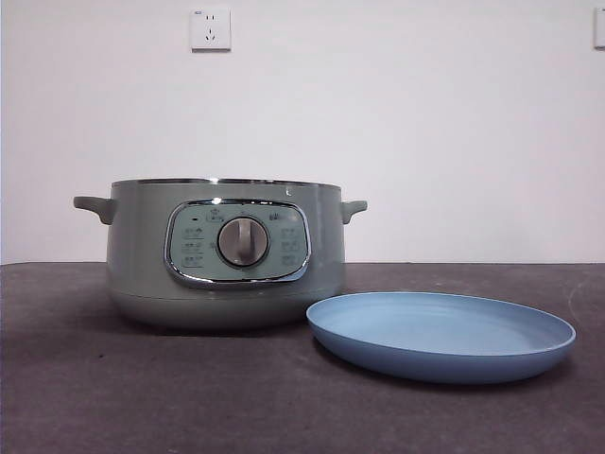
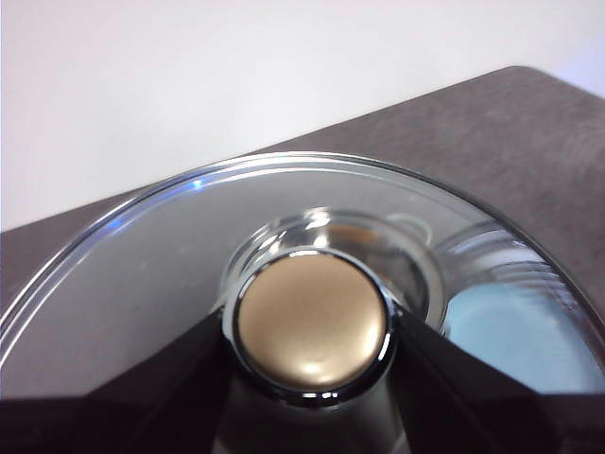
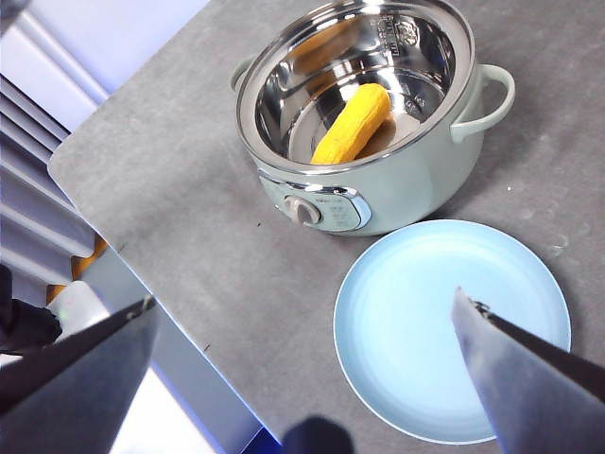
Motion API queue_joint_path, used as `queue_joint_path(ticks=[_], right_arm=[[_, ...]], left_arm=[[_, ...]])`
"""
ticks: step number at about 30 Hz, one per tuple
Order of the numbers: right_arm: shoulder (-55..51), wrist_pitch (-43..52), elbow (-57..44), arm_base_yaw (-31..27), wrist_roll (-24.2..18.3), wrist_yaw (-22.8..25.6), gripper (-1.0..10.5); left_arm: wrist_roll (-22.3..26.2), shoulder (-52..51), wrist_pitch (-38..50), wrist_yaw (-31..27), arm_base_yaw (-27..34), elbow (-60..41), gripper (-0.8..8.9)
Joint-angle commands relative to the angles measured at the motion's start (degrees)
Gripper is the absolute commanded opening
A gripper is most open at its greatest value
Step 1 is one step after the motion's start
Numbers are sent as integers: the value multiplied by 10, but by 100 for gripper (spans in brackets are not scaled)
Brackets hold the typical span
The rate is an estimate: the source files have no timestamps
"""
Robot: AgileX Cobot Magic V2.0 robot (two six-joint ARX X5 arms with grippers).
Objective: Take the corn out from the steamer,put the corn on the plate,close the lid
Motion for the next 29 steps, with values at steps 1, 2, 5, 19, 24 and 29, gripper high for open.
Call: queue_joint_path(ticks=[1,2,5,19,24,29], right_arm=[[6,14,1,1,0,0,567],[9,18,1,1,0,0,567],[20,35,1,1,11,0,567],[130,244,1,97,134,79,568],[204,304,11,155,155,125,567],[310,310,75,210,155,195,567]], left_arm=[[8,-42,-21,0,1,10,-8],[7,-53,-36,-2,1,10,-8],[7,-86,-82,-17,1,10,-8],[-17,-178,-179,-8,1,-16,-8],[-17,-180,-190,18,1,-16,-8],[-16,-180,-199,22,1,-16,-8]])
